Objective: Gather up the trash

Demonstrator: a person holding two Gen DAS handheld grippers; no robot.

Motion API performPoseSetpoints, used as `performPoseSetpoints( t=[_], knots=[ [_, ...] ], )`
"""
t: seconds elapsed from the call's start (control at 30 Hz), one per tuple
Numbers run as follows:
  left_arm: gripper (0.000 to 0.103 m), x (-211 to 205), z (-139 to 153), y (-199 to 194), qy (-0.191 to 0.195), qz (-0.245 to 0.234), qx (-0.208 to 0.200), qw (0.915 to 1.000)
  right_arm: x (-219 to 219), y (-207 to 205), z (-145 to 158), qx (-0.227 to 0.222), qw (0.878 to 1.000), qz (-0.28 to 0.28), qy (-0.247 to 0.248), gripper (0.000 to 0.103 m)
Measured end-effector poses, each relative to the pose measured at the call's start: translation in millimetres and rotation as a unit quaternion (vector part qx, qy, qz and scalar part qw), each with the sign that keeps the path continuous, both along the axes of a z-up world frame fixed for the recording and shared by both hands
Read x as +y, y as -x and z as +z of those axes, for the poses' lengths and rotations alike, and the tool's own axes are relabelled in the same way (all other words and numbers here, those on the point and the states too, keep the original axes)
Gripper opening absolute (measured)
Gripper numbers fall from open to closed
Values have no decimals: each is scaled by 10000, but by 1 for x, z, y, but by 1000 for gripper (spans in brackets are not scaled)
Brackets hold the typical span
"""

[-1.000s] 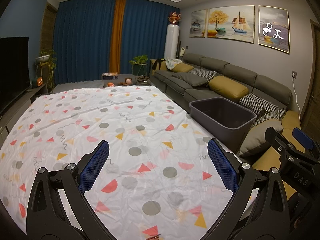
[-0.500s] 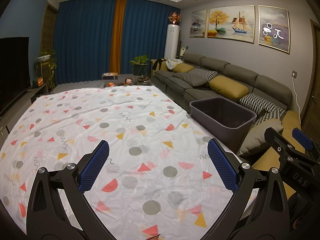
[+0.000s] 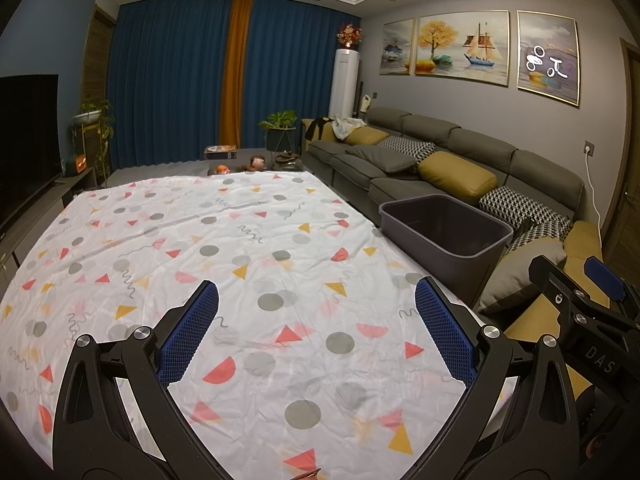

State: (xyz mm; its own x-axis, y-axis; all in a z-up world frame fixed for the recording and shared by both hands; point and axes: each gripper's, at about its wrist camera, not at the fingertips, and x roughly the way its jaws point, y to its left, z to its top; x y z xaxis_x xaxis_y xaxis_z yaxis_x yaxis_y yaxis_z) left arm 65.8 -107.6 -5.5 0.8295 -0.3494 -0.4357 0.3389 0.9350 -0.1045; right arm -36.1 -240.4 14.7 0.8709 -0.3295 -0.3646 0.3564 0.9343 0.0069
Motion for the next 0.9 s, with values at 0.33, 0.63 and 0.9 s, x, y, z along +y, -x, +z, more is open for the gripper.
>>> performPoseSetpoints(
  t=[0.33, 0.63, 0.9],
  knots=[
    [97, 0, 0, 0, -4, -4, 3, 10000, 1, 0, -1, 0, 10000, 3, -2, 98],
    [97, 0, 0, 0, -4, 4, -1, 10000, 1, -1, -1, 7, 10000, 5, -4, 98],
    [97, 0, 0, 2, -5, 13, 3, 10000, 4, -1, -1, 0, 10000, 14, 8, 98]
  ],
)
